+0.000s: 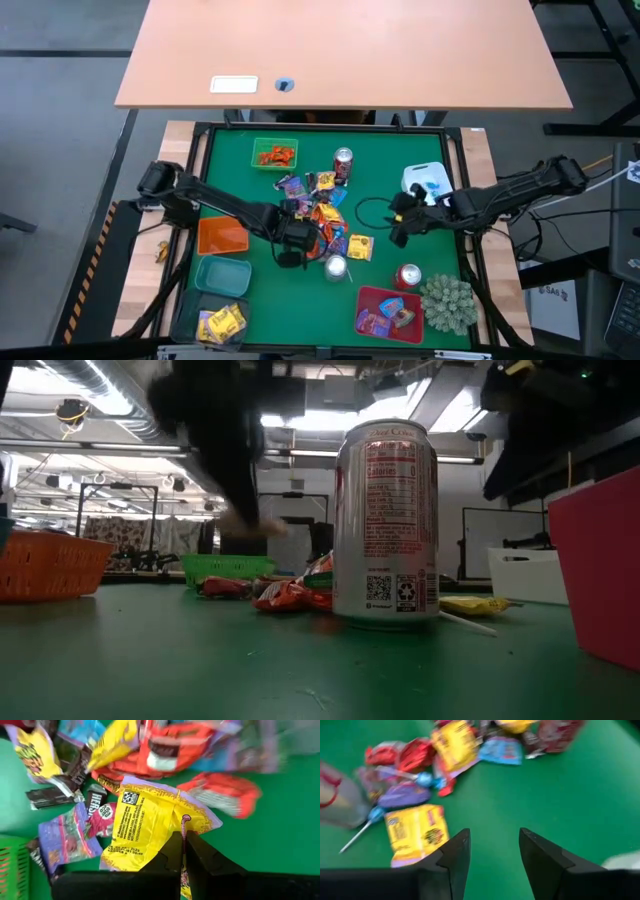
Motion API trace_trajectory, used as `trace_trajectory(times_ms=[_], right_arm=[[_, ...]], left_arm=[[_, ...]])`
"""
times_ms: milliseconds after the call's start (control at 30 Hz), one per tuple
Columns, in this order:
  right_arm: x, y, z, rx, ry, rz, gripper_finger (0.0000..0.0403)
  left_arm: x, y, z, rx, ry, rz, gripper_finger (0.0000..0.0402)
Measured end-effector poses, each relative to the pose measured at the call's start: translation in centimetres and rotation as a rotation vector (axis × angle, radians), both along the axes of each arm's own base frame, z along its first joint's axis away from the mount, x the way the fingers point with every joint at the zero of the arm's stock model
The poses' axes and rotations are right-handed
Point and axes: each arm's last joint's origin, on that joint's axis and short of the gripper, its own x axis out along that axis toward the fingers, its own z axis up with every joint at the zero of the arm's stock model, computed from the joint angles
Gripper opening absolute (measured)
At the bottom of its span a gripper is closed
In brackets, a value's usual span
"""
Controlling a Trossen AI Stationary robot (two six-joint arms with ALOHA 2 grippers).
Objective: Sort candy
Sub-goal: Put the yellow candy into the black bin
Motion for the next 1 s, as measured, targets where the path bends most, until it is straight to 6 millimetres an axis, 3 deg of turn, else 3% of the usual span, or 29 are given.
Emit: trace_trajectory(times_ms=[133, 367, 700, 1000], right_arm=[[1.2, 0.6, -1.2, 0.026, 0.048, 0.058, 0.0168], [2.9, 1.2, -3.8, 0.048, 0.148, 0.086, 0.0168], [4.4, 1.8, -6.5, -0.007, 0.23, 0.188, 0.0168], [5.5, 2.2, -6.4, -0.021, 0.154, 0.303, 0.0168]], left_arm=[[-0.6, -1.7, 3.9, -0.089, -0.001, 0.012, 0.0], [-2.8, -6.6, 7.3, -0.34, 0.063, 0.089, 0.0], [-7.9, -14.6, 7.5, -0.608, 0.215, 0.355, 0.0], [-12.6, -19.1, 7.5, -0.655, 0.281, 0.581, 0.0]])
